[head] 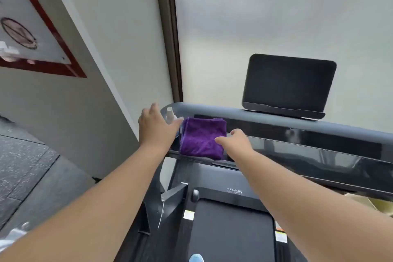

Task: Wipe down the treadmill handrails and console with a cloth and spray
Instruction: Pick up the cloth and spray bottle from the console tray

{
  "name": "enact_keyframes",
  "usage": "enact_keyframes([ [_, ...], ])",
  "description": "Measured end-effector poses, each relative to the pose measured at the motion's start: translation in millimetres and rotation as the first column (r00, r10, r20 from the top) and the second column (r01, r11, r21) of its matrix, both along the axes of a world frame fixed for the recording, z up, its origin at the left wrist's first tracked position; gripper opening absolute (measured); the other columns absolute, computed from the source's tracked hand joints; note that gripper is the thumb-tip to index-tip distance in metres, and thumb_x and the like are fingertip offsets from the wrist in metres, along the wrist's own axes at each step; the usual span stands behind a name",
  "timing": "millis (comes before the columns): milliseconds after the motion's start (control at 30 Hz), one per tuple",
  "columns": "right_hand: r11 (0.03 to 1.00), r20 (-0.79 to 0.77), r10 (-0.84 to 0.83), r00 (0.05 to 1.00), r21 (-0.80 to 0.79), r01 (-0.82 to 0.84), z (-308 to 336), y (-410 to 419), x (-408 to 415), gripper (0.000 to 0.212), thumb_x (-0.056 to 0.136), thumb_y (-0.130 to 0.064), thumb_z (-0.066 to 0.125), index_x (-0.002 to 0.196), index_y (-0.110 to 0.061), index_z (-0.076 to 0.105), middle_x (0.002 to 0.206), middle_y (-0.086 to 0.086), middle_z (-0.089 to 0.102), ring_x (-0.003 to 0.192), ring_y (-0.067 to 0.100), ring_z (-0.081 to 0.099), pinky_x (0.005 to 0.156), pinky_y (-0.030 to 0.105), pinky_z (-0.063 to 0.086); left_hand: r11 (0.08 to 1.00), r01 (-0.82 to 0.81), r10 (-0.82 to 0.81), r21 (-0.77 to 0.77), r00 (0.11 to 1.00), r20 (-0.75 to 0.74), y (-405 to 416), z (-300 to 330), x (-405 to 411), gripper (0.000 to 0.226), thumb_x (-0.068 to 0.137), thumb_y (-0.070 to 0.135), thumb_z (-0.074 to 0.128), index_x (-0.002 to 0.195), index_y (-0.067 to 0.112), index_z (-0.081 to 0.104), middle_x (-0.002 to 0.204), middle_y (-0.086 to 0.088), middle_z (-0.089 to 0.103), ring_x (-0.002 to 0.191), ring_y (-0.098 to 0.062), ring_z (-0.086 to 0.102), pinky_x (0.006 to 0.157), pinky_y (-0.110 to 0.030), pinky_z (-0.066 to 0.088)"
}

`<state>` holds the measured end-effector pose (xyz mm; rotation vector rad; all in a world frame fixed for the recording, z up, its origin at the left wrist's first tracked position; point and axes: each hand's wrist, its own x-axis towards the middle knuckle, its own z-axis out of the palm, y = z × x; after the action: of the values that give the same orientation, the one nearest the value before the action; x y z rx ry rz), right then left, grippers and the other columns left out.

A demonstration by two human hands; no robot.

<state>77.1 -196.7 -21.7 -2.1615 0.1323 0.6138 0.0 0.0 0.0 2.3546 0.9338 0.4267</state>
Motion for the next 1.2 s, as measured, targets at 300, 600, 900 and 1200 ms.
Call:
enact_keyframes([
  [300, 0.958, -0.190, -0.228, 0.955, 0.132, 0.255, -30, 28, 11, 0.035, 0.085, -0.024, 0.075, 0.111, -0.006, 0.058, 0.081, 0.002, 0.052, 0.076, 0.021, 0.054, 0.069, 0.033, 0.048, 0.998, 0.035, -0.034, -0.045, 0.999, 0.019, 8, -35, 16, 0.061, 0.083, 0.045, 0.077, 0.130, 0.011, 0.058, 0.119, -0.013, 0.057, 0.112, -0.032, 0.054, 0.095, -0.038, 0.044],
  [600, 0.948, -0.226, -0.252, 0.941, 0.137, 0.287, -38, 36, 21, 0.041, 0.076, -0.033, 0.087, 0.106, -0.011, 0.069, 0.103, 0.007, 0.074, 0.088, 0.026, 0.073, 0.079, 0.040, 0.063, 0.999, 0.043, -0.043, -0.031, 0.999, -0.027, 15, -58, 22, 0.030, 0.085, 0.038, 0.072, 0.100, 0.014, 0.059, 0.097, -0.004, 0.059, 0.094, -0.029, 0.055, 0.075, -0.037, 0.045],
  [900, 0.863, -0.366, -0.196, 0.910, 0.375, 0.337, -27, 47, 19, 0.032, 0.079, -0.015, 0.082, 0.108, -0.011, 0.072, 0.102, 0.015, 0.079, 0.089, 0.036, 0.078, 0.080, 0.059, 0.063, 0.989, 0.119, -0.106, -0.090, 0.985, 0.136, 3, -58, 29, 0.026, 0.086, 0.034, 0.072, 0.086, 0.014, 0.055, 0.082, 0.003, 0.056, 0.079, -0.021, 0.051, 0.065, -0.033, 0.039],
  [1200, 0.737, -0.441, -0.161, 0.883, 0.542, 0.405, -10, -5, 21, 0.039, 0.085, -0.009, 0.070, 0.124, -0.002, 0.068, 0.114, 0.022, 0.077, 0.106, 0.043, 0.074, 0.089, 0.060, 0.060, 0.857, 0.262, -0.145, -0.444, 0.949, 0.280, -41, -29, 44, 0.020, 0.087, 0.015, 0.063, 0.100, 0.024, 0.052, 0.082, -0.001, 0.058, 0.069, -0.023, 0.058, 0.058, -0.030, 0.049],
])
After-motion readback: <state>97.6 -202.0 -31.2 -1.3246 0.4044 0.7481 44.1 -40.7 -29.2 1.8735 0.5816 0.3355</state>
